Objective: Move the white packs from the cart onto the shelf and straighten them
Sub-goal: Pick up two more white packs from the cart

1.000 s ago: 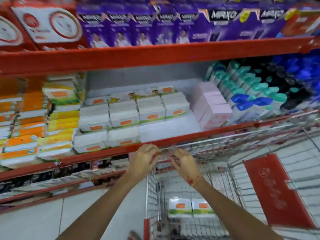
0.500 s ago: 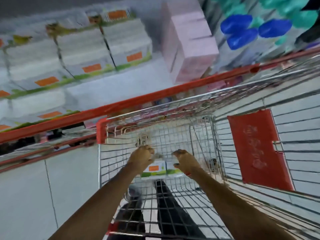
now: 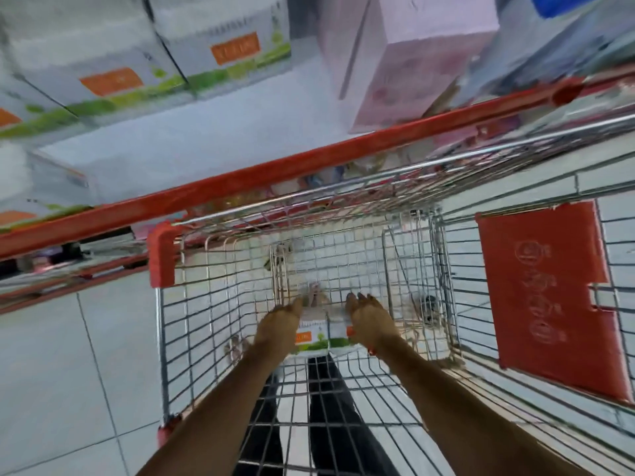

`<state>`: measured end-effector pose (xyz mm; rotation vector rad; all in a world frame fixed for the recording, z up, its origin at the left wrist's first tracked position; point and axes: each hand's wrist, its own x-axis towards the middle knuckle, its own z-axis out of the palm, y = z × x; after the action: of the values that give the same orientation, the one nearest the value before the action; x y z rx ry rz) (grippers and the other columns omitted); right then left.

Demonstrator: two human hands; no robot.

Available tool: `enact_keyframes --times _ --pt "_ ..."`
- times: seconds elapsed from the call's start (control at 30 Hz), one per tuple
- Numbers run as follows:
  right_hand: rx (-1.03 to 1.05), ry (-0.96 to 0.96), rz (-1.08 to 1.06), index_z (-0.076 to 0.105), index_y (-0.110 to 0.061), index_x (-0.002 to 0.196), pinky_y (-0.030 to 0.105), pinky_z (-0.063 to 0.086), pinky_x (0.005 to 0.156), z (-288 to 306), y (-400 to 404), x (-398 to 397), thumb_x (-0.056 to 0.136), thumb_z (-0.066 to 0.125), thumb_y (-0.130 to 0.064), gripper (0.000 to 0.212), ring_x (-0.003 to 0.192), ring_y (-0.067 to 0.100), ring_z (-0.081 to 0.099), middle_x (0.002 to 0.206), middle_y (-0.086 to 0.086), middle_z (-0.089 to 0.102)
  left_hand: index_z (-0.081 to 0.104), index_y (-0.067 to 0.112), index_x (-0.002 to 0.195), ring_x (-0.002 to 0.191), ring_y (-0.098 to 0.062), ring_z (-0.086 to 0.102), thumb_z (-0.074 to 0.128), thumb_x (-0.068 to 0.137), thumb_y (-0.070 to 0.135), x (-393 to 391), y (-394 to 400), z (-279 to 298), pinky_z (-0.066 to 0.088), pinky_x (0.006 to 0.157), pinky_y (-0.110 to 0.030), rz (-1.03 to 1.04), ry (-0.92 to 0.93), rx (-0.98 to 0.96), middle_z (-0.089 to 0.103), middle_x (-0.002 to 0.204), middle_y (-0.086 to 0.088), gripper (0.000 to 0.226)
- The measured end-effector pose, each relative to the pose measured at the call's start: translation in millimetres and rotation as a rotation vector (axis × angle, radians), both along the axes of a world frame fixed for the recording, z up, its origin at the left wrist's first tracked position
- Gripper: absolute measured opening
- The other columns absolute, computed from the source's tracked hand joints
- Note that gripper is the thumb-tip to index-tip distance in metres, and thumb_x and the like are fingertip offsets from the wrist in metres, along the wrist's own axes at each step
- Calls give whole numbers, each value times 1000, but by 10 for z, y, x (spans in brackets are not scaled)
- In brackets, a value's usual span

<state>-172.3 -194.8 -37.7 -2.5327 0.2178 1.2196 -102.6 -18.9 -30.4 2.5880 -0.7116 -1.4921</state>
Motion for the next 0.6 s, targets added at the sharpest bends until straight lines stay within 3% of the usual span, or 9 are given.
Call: enact_keyframes --times 0.13,0.2,0.37,0.6 --pt "35 34 -43 35 -7 125 35 55 94 166 26 18 82 69 -15 55 108 30 62 122 16 58 36 14 133 104 -23 60 76 72 14 -35 38 151 55 85 -27 47 -22 -44 60 119 -10 73" --pt "31 29 -38 41 -8 124 35 54 95 330 62 43 81 70 -15 52 110 29 61 121 14 58 38 18 139 111 -23 55 75 74 12 -28 96 291 50 92 -28 47 -47 -51 57 125 -8 75" --pt "42 -61 -70 59 -16 118 29 52 94 782 190 96 75 77 -25 47 110 21 60 114 5 64 56 26 127 112 -20 53 74 72 11 72 298 737 48 93 -28 113 -124 -105 55 122 -4 59" --pt "-23 -176 -121 53 -24 131 32 45 105 1654 226 392 74 78 -28 62 119 20 53 130 3 57 66 21 115 107 -22 60 76 64 10 409 575 1518 50 84 -29 230 -248 -334 65 115 -4 53"
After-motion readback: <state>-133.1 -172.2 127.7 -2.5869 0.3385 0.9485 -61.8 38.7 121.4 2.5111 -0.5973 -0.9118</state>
